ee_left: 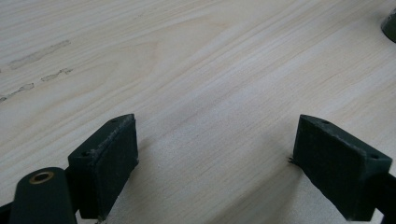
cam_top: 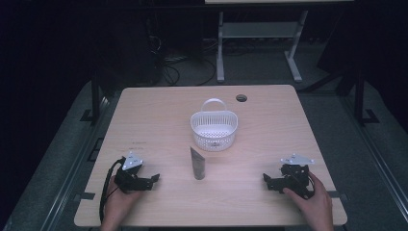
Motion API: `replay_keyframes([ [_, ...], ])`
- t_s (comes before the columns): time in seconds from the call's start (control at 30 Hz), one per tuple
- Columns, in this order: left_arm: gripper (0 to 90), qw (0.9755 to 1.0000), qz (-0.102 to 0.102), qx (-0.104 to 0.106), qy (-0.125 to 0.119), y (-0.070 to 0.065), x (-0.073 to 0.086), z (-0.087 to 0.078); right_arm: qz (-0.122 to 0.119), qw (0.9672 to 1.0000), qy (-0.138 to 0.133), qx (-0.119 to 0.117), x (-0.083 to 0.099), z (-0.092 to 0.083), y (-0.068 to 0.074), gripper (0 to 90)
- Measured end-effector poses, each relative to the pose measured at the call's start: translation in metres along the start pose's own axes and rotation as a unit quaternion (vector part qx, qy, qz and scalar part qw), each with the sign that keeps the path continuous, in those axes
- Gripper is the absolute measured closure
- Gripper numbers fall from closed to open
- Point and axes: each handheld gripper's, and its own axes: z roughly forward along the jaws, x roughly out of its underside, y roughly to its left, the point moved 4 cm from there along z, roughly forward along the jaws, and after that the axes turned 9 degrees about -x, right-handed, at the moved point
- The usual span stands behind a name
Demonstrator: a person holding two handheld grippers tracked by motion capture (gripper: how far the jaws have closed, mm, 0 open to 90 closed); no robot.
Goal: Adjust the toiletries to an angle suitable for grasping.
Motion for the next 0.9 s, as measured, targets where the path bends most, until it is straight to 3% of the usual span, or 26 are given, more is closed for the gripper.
replay_keyframes([
  [0.43,15.5,1.0,-0.002,0.001,0.001,0.0,0.0,-0.002,0.0,1.0,0.0,0.0,0.0,0.0,0.0,0.0],
  [0.5,22.8,1.0,-0.002,0.004,0.0,0.0,0.0,-0.003,0.0,1.0,0.0,0.0,0.0,0.0,0.0,0.0],
  [0.63,27.4,0.9998,-0.011,0.019,-0.001,0.0,-0.001,-0.006,0.0,1.0,0.0,0.0,0.0,0.0,0.0,0.0],
  [0.7,38.7,0.9994,-0.016,0.03,-0.005,0.0,-0.003,-0.009,0.0,1.0,0.0,0.0,0.0,0.0,0.0,0.0],
  [0.9,61.4,0.9989,-0.014,0.044,-0.009,-0.001,-0.009,-0.016,0.0,1.0,0.0,0.0,0.0,0.0,0.0,0.0],
])
